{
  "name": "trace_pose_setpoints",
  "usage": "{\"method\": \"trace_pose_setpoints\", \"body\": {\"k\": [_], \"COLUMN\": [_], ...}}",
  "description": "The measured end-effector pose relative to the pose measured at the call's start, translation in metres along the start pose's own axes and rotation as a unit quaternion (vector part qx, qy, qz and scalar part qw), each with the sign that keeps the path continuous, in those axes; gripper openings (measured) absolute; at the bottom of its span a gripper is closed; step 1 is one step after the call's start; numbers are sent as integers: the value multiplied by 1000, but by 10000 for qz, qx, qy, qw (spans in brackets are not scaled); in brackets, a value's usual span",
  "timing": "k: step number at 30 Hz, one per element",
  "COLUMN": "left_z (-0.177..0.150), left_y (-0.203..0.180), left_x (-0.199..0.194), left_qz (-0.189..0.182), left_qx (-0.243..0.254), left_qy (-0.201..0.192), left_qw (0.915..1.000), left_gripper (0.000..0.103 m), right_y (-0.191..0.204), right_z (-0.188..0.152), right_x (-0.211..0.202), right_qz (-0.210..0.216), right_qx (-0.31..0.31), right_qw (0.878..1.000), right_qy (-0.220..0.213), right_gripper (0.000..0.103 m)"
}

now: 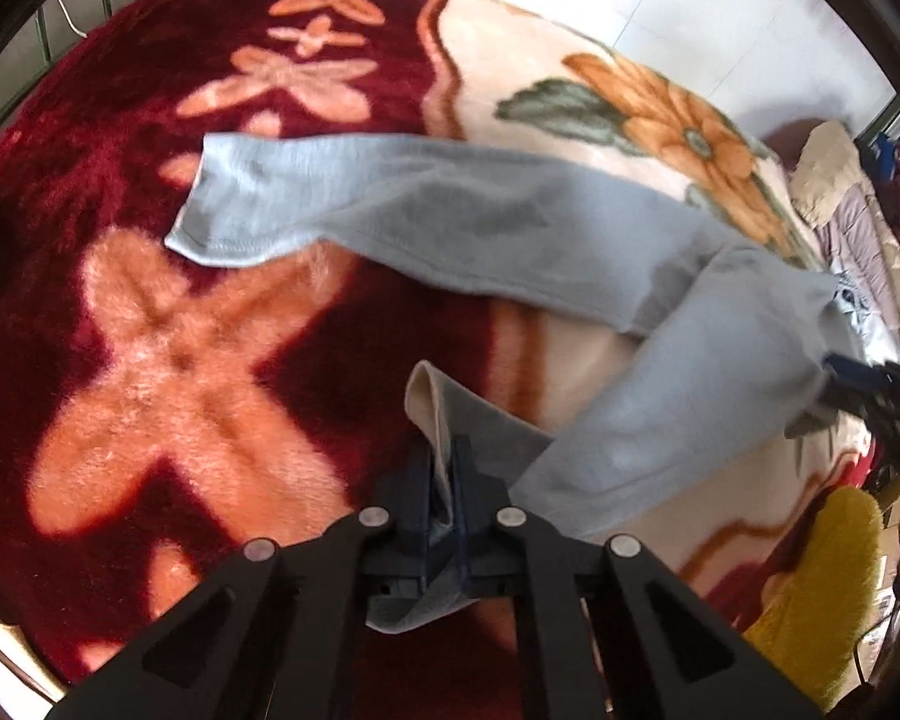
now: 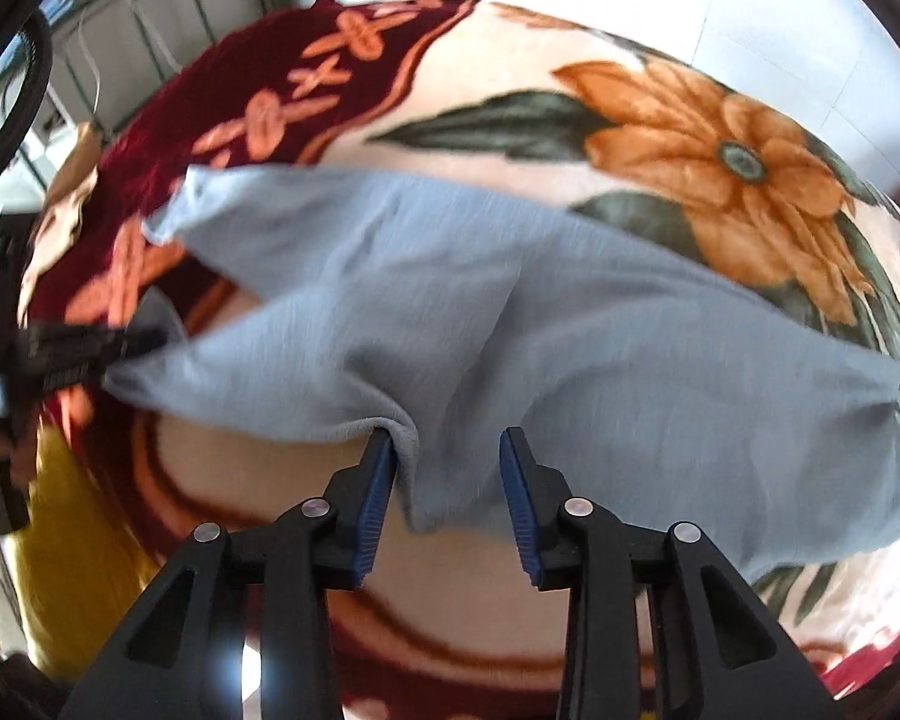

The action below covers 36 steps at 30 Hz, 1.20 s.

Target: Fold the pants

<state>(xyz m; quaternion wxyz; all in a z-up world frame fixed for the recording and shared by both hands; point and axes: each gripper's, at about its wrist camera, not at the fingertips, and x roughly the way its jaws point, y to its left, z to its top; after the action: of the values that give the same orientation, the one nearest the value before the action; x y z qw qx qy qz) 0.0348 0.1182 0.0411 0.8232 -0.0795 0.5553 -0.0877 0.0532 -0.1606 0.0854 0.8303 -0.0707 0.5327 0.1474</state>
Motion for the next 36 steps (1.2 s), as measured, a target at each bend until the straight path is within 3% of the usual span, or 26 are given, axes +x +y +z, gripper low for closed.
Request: {"method": "trace_pose_setpoints", "body": {"k": [4,7,14,19,21,25,33,36], "left_z": [2,7,25,36,37,38,30,27], "left_y": [-1,-2,16,39,47,60,75,77], "left_x": [-24,-36,-61,-63,-63,-61,-65,-64], "left_qz": [-82,52,305,472,476,535,642,630], "left_qx": [-8,29,-244,-452,-537,-665,-664,-692], "left_qy": [-292,-447,-819,-853,-864,-845,-800,-796], "left_qw": [9995,9990,9959,9942,9937,9928,9925,9924], "left_gripper": [5,5,5,5,5,5,5,5], "right_y": [-1,4,8,-5,-5,8,15,16], "right_z": [18,17,-11,5,17,29,22,37], "right_x": [1,-2,10,-4,-6,-5,-20,-8], "right_qz": [237,396,403,496,470,466,730,493], "right_qx": [213,116,-244,-21,18,-175,-379,-355], "right_qw": [9995,9991,9975,9982,9986,9985,9952,9970], "right_qy": [-25,-58,531,336,221,224,525,482], "right_gripper": [40,40,40,43,53,54,54,56]}}
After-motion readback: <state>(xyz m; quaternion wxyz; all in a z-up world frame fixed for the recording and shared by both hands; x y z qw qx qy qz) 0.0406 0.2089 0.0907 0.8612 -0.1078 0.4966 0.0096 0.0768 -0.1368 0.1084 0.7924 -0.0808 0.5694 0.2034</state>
